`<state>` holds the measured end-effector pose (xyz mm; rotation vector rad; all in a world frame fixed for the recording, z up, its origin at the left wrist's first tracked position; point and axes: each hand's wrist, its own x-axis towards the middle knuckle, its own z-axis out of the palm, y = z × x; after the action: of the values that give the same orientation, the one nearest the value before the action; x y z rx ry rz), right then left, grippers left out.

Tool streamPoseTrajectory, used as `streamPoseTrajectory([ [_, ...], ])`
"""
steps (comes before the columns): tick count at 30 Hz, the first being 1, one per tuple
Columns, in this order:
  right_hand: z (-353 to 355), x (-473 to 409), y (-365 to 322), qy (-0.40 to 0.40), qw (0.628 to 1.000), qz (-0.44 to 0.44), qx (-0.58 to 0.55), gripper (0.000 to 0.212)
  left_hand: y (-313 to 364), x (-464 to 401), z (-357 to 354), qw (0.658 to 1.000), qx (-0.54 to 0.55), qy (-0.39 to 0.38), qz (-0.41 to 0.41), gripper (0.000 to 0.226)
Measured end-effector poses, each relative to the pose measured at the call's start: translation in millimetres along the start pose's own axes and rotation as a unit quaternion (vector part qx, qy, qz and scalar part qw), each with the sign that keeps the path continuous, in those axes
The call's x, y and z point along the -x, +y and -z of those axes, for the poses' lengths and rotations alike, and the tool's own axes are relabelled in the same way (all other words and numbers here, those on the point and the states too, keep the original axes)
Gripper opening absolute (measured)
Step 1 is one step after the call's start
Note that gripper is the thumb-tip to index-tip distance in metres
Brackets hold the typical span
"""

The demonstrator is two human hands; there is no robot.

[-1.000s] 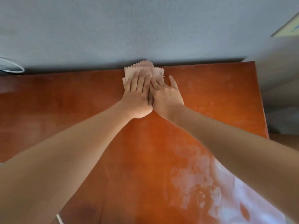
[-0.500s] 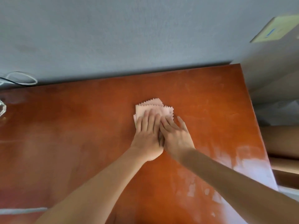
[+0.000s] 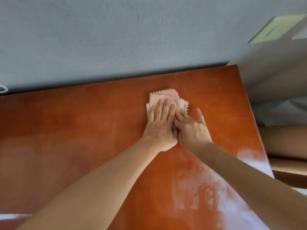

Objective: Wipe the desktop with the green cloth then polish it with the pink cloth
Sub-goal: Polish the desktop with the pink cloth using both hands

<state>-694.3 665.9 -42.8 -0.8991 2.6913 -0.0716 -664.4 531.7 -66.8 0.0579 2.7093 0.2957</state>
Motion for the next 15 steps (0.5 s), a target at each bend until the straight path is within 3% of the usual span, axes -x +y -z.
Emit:
streamPoseTrajectory([
  [8, 33.9, -91.9, 39.5, -0.016, 0.999, -0.019, 0.025, 0.052, -18.7, -99.7, 41.8, 1.0, -0.001, 0.021, 0.022, 0.076],
  [15, 32.2, -76.5, 36.0, -0.023, 1.0, 0.002, 0.01, 0.051, -10.3, -80.3, 36.4, 0.999, -0.006, 0.033, 0.036, 0.074],
])
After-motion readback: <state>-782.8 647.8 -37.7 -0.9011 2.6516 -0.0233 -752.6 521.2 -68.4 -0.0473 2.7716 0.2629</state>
